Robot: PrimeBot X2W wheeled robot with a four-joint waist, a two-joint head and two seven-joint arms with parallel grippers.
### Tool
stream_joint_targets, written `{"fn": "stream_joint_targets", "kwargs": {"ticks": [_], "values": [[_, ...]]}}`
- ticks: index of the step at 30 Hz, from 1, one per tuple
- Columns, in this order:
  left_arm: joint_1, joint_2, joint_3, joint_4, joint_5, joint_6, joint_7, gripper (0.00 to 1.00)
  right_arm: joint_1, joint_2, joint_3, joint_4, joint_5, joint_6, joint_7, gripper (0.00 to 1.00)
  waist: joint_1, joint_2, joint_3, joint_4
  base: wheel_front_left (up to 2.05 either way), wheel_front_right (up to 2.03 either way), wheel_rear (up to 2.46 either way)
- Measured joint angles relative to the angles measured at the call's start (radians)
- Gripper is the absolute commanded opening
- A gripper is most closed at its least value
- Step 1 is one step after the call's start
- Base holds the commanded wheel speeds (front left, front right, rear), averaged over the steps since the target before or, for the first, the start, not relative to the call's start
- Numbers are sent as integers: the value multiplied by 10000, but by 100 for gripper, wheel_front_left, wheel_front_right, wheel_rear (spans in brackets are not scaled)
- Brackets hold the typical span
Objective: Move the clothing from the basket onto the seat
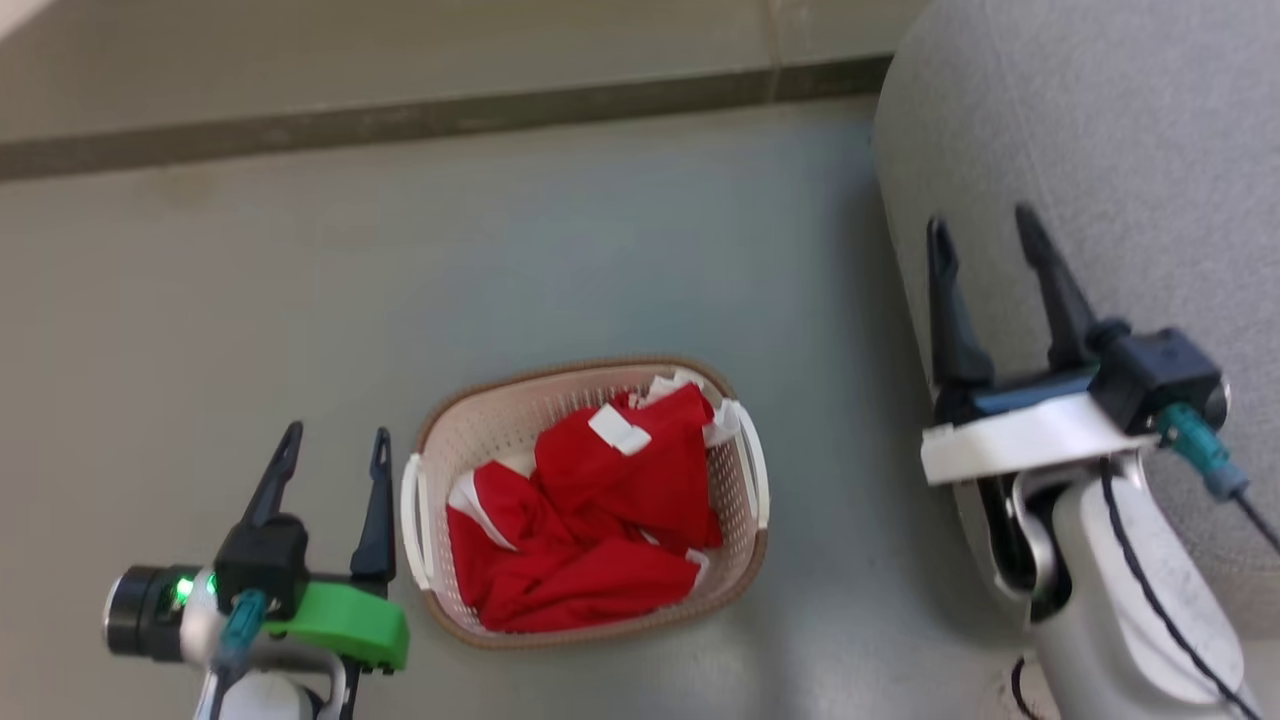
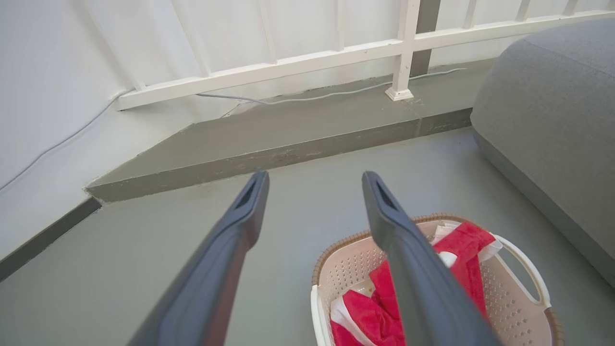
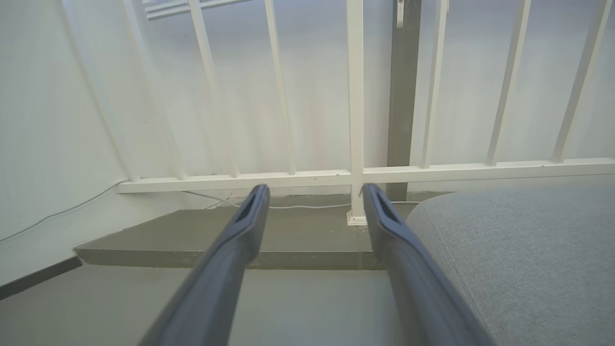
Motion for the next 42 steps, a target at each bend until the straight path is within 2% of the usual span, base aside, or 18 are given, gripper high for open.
{"fn": "stream_joint_targets", "kwargs": {"ticks": [14,22,42], "values": [[-1707,-46,-779,1517,368,-451,341,100,-1720,-6,-500,-529,-82,-2,-29,100,1,0,1964,-311,0,0,0],[-2846,-86,-874,2247,608,-704,525,100,-2667,-6,-732,-913,-81,-6,-31,100,1,0,3102,-532,0,0,0],[-5056,345,-1910,3850,1350,-1231,740,100,-4354,-4,-1164,-1530,-54,-100,-31,100,0,0,5755,-1246,0,0,0]]}}
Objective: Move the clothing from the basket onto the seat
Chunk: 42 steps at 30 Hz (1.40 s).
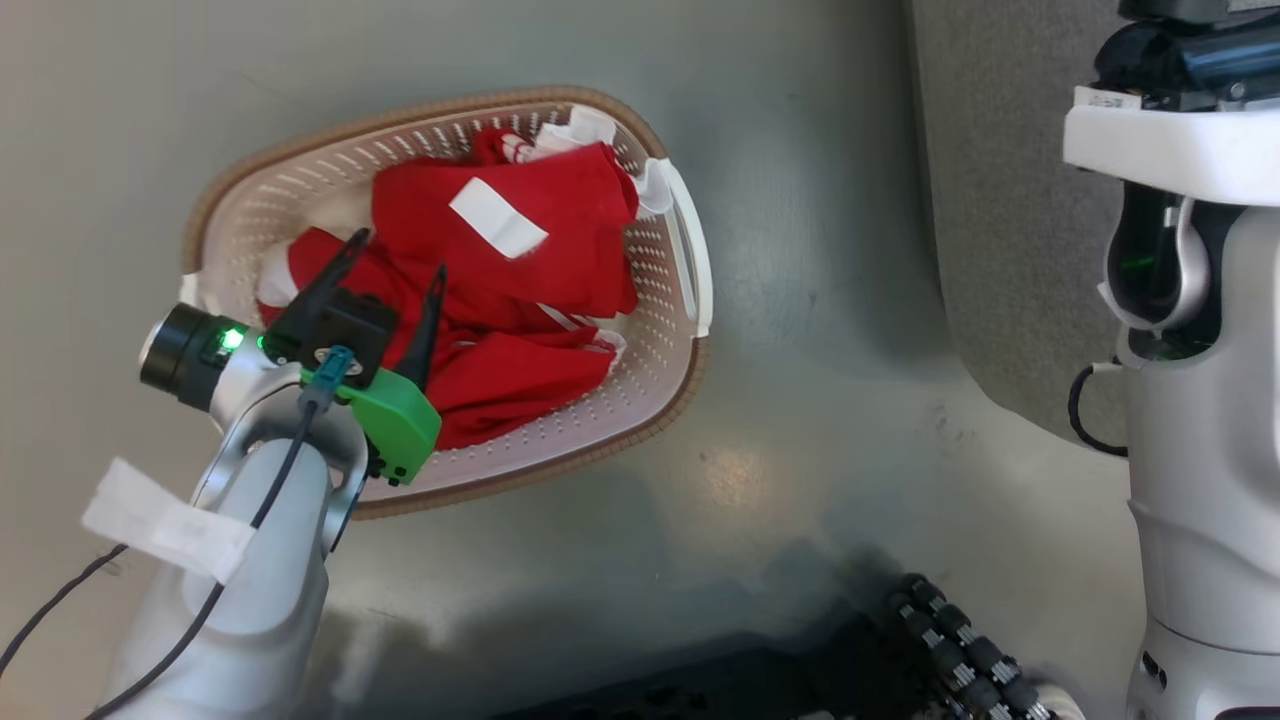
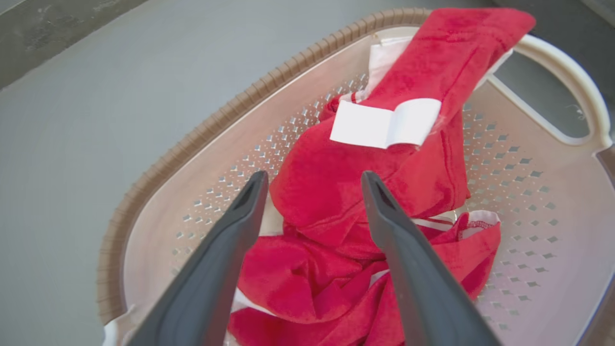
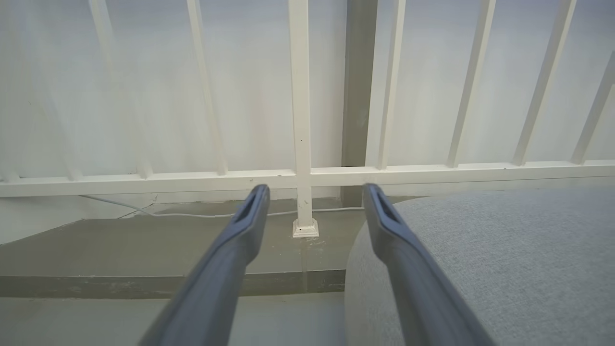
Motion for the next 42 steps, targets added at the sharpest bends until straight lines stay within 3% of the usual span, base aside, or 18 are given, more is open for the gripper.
{"fn": "stream_joint_targets", "kwargs": {"ticks": [13,33,34,35,37,38,42], "values": [[-608,203,-826,1131,236,-173,174,100,-400,2,384,-73,403,-10,-2,100,0,0,573,-454,0,0,0],[-2030,397,-1147,2456,401,-184,313,100,-640,6,541,-305,627,-272,-12,100,-1,0,1391,-1177,0,0,0],[-2072,395,-1154,2504,399,-186,280,93,-641,6,543,-311,629,-272,-12,100,-1,0,1402,-1194,0,0,0],[-2114,395,-1160,2543,397,-186,253,65,-641,6,550,-313,629,-274,-12,100,-1,0,1413,-1210,0,0,0],[-2217,395,-1172,2654,387,-186,251,25,-641,8,552,-314,629,-316,-12,100,-1,0,1437,-1242,0,0,0],[-2263,391,-1175,2723,385,-186,213,0,-641,8,552,-316,629,-345,-12,100,-1,0,1448,-1256,0,0,0],[-2364,355,-1204,2840,355,-186,25,0,-641,8,531,-314,627,-347,-12,100,0,0,1465,-1275,0,0,0]]}}
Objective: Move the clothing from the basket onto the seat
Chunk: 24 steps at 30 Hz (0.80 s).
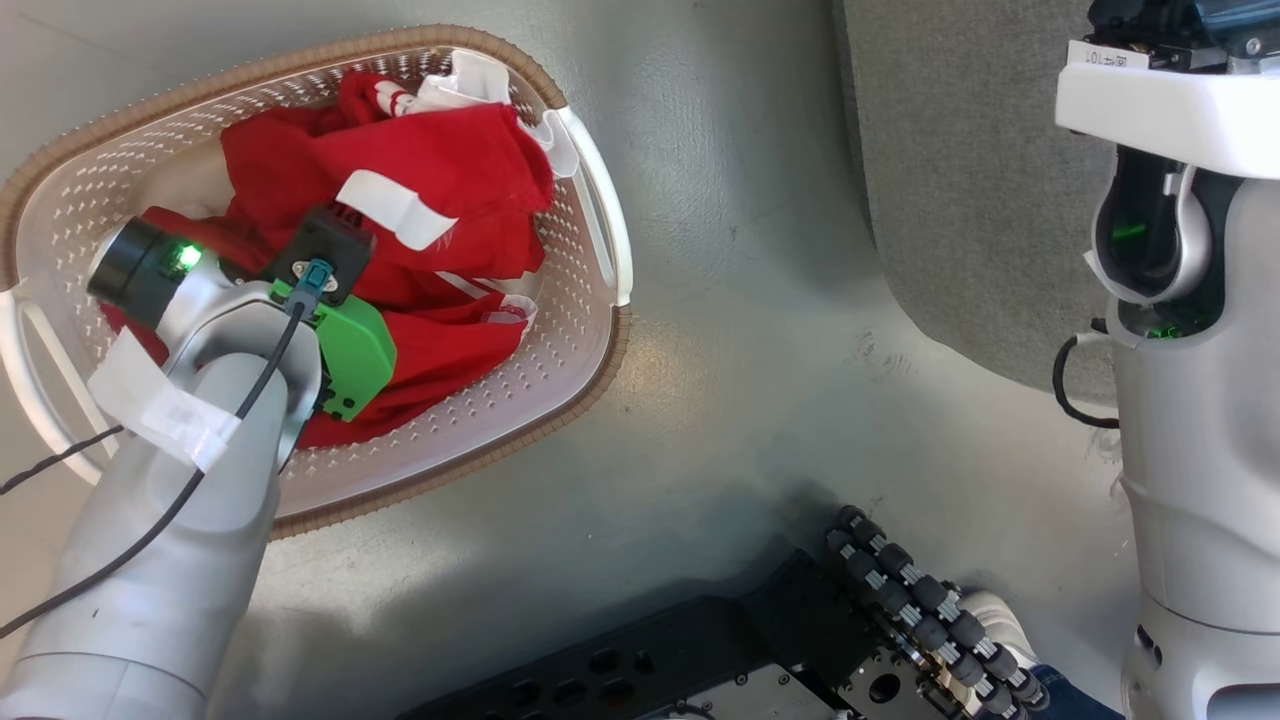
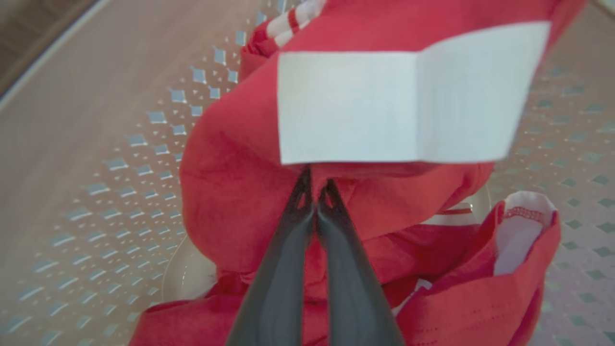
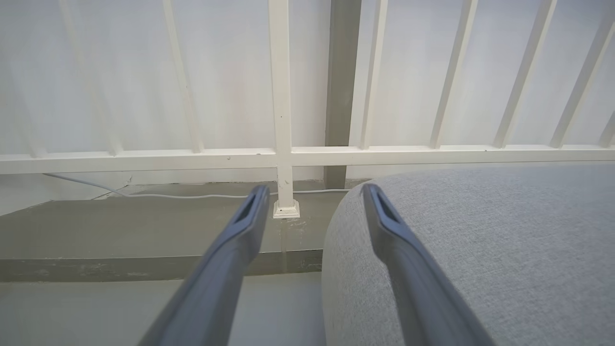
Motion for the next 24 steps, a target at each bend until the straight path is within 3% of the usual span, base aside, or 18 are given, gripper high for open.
{"fn": "stream_joint_targets", "kwargs": {"ticks": [24], "values": [[-110,-855,-405,-127,-1154,-2,-782,0,336,2,-539,1022,-462,21,-2,100,0,0,-1404,808,0,0,0]]}}
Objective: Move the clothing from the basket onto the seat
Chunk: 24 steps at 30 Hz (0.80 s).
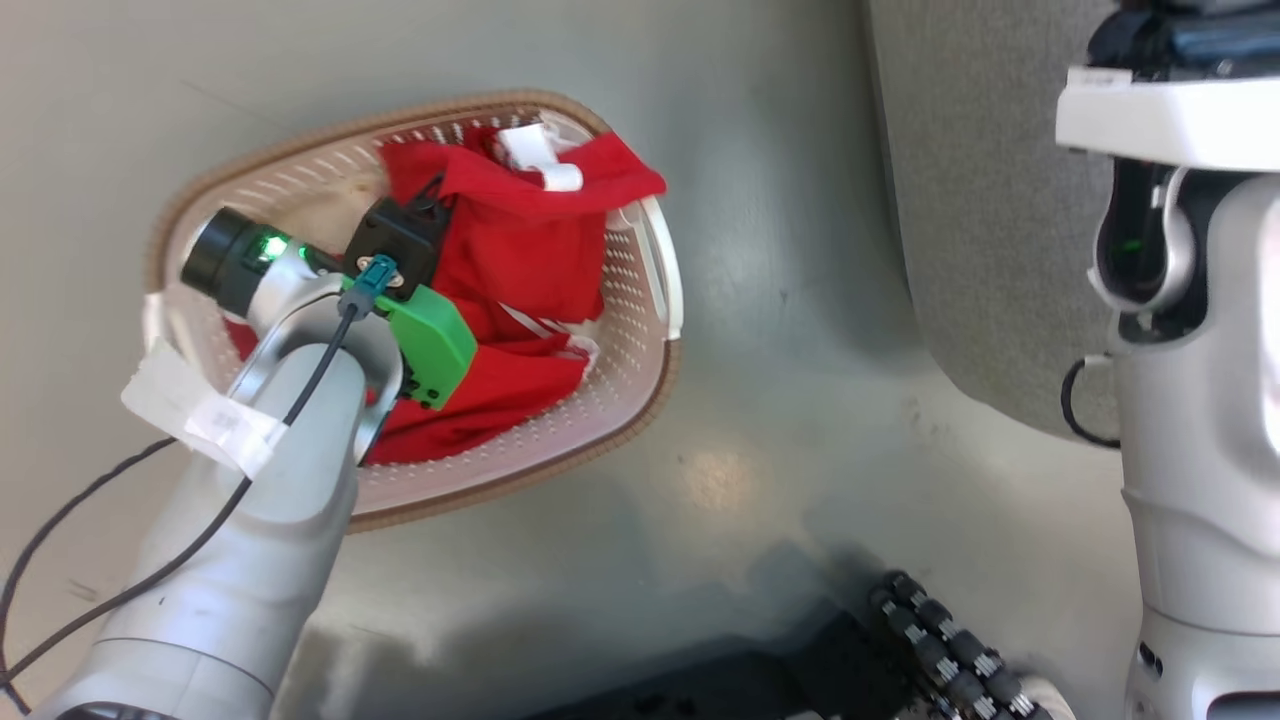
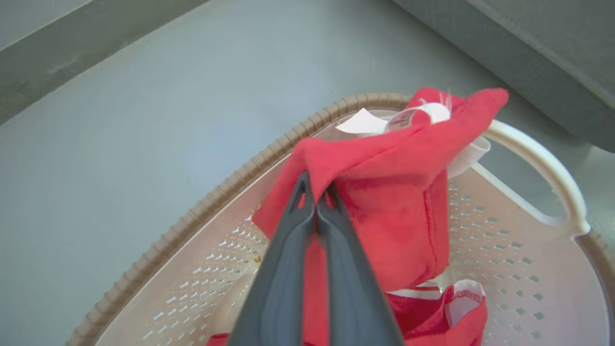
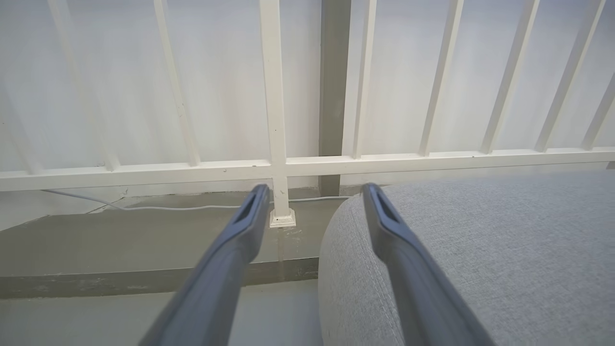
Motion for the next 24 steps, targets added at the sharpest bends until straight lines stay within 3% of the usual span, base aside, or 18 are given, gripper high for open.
{"fn": "stream_joint_targets", "kwargs": {"ticks": [24], "values": [[-267,-324,-477,-1553,-1499,0,-2,0,1724,-44,-462,1452,-366,575,2,100,0,0,-3191,1423,0,0,0]]}}
